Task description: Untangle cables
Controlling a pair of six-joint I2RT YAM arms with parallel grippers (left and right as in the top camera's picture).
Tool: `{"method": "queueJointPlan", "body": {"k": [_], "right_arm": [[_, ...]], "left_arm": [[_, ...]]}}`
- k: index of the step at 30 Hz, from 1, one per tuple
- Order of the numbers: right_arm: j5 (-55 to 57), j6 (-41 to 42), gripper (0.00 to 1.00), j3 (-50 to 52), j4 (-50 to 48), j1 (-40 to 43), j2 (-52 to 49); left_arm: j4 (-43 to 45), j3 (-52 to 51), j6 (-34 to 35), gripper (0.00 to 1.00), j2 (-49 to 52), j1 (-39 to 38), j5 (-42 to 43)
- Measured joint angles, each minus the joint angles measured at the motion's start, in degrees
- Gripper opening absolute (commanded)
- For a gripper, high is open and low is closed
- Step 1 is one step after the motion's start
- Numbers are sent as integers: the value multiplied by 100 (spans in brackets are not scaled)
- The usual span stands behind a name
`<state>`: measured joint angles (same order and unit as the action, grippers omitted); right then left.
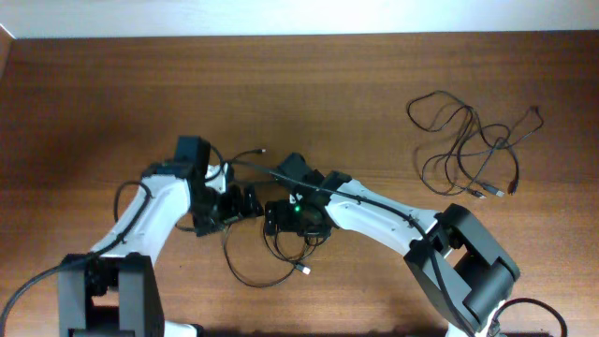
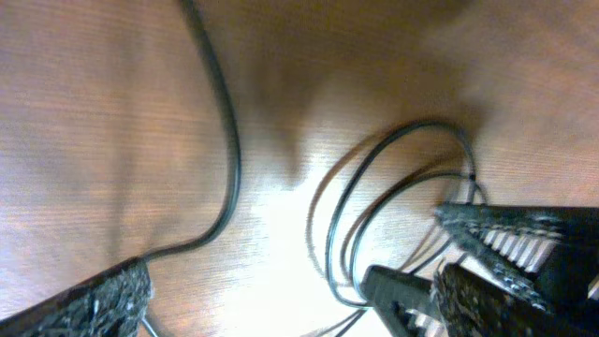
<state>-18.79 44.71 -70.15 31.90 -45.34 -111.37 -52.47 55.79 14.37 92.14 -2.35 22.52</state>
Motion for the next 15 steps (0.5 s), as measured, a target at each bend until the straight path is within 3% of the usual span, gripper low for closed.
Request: {"method": "queueJointPlan", "body": {"k": [5, 8, 11, 15], "right_arm": [[-319, -11, 88, 26, -35, -4, 0], [-129, 293, 89, 28, -81, -192, -2], [229, 817, 94, 57, -820, -621, -68], [284, 1075, 98, 61, -1888, -898, -260]], "left_arm": [[-1438, 2190, -238, 99, 0, 691, -476], [-1550, 2376, 92, 99, 0, 1331, -761], [-1615, 2376, 393, 99, 0, 2138, -990], [-1635, 2376, 498, 99, 0, 2334, -1060]]}}
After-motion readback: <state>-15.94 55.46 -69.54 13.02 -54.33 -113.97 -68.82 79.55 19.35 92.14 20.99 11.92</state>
